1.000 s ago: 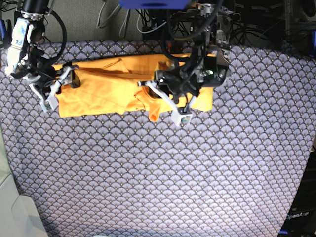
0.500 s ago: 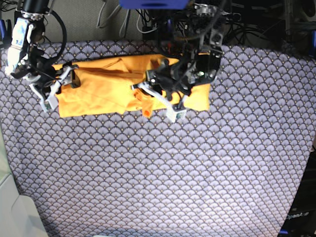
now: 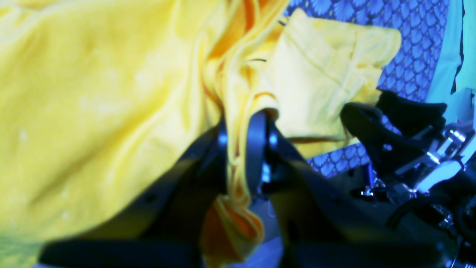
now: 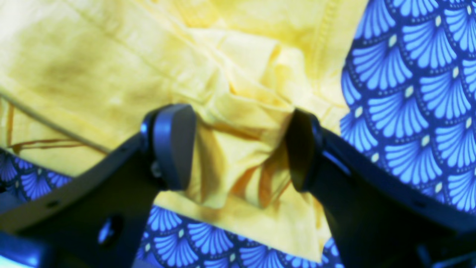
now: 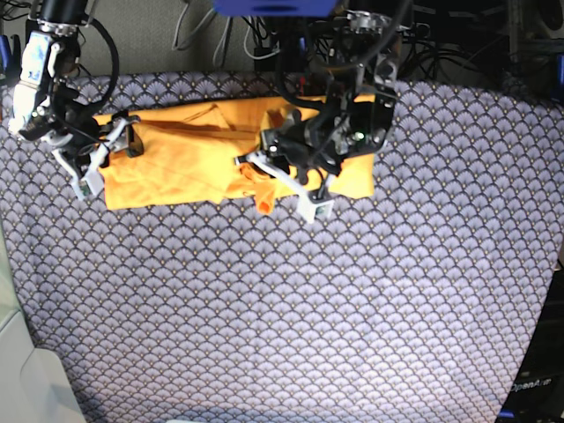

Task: Fold the T-shirt properly
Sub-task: 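Lay the folded end onto the strip's middle and release with the left gripper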

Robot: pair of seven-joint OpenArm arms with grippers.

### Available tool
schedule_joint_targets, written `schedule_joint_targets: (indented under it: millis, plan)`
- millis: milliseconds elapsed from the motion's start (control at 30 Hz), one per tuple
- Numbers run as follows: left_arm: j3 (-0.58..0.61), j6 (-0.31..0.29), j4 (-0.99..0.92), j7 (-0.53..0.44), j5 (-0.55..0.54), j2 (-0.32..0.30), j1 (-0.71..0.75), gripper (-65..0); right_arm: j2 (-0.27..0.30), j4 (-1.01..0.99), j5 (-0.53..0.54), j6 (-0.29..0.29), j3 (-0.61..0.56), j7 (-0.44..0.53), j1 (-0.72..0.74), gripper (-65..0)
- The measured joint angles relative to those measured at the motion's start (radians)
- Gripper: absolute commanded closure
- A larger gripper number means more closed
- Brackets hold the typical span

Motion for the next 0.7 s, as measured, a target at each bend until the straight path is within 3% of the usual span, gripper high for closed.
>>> schedule_joint_targets:
  millis: [167,233,333,400,467,567,700]
  plan:
    - [0.000,-0.005,0.041,0.001,-0.004,0.000,0.010,-40.8,0.000,0.000,0.000,0.000,0.000,0.000,0.001,-39.1]
    - [0.000,-0.041,0.086,-0.001,-0.015,0.000,0.020,-46.4,0.000,0.000,0.000,0.000,0.000,0.000,0.000,-39.2]
    - [-0.024,-0.233,0.164,0.001,-0.099,0.004,0.025,-45.1,0.000,0.000,0.000,0.000,-0.001,-0.001,0.002,-39.2]
    - [-0.124,-0.316,0.190,0.004,-0.112,0.016,0.022,-43.6,0.000,0.000,0.000,0.000,-0.001,-0.001,0.002,-39.2]
    - [-0.262,-0.348,0.200,-0.001,-0.090,0.013,0.022,-43.6,0.000,0.001,0.000,0.000,-0.001,-0.001,0.003,-39.2]
    - [-0.447,-0.341,0.190,0.012,-0.094,0.000,0.025,-43.5,0.000,0.001,-0.001,0.000,0.002,-0.001,0.002,-39.3]
    - [-0.557,-0.354,0.156,0.071,-0.106,-0.044,0.074,-43.5,0.011,0.027,-0.003,0.000,0.002,-0.017,0.005,-39.7]
